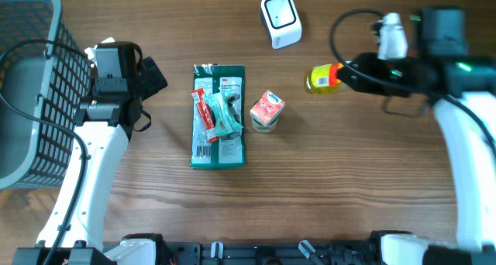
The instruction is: Scan the item barcode
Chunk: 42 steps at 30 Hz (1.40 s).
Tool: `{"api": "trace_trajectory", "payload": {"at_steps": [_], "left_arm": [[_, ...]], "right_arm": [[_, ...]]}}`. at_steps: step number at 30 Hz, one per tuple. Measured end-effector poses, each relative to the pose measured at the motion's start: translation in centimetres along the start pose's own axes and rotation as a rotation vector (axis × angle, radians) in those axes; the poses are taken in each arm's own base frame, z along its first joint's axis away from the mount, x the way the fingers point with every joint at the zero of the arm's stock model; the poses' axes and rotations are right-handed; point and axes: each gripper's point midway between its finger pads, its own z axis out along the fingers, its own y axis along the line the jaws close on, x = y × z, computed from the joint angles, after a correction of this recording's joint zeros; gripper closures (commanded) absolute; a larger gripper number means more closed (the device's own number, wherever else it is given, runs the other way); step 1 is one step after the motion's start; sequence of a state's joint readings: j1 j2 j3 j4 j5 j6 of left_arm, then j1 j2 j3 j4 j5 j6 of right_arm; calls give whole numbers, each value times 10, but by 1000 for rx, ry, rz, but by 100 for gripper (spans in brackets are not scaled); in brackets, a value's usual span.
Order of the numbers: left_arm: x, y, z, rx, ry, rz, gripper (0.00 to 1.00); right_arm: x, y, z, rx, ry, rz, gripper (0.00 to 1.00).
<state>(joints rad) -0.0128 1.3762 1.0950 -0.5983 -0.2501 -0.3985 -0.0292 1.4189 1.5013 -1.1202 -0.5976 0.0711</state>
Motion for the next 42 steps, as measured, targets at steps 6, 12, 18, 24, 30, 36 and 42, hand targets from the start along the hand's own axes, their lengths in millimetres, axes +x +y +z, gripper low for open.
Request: {"api": "trace_trajectory", "payload": {"at_steps": [6, 12, 18, 24, 30, 36, 42], "left_arm": [[0, 0, 0, 1, 0, 0, 0], [0, 0, 0, 0, 0, 0, 0], [0, 0, 0, 0, 0, 0, 0], [0, 0, 0, 0, 0, 0, 0], [0, 0, 0, 0, 0, 0, 0], [0, 0, 0, 0, 0, 0, 0], [0, 0, 0, 0, 0, 0, 0]], "right_arm": [[2, 30, -41, -130, -96, -127, 86], [10, 69, -50, -373, -57, -18, 89], [15, 118, -80, -708, -36, -30, 91], [19, 125, -85, -759, -19, -10, 91], [19, 125, -85, -760, -19, -11, 91], [19, 86, -57, -481, -22, 9, 96], [23, -15, -27, 74, -18, 97, 96]]}}
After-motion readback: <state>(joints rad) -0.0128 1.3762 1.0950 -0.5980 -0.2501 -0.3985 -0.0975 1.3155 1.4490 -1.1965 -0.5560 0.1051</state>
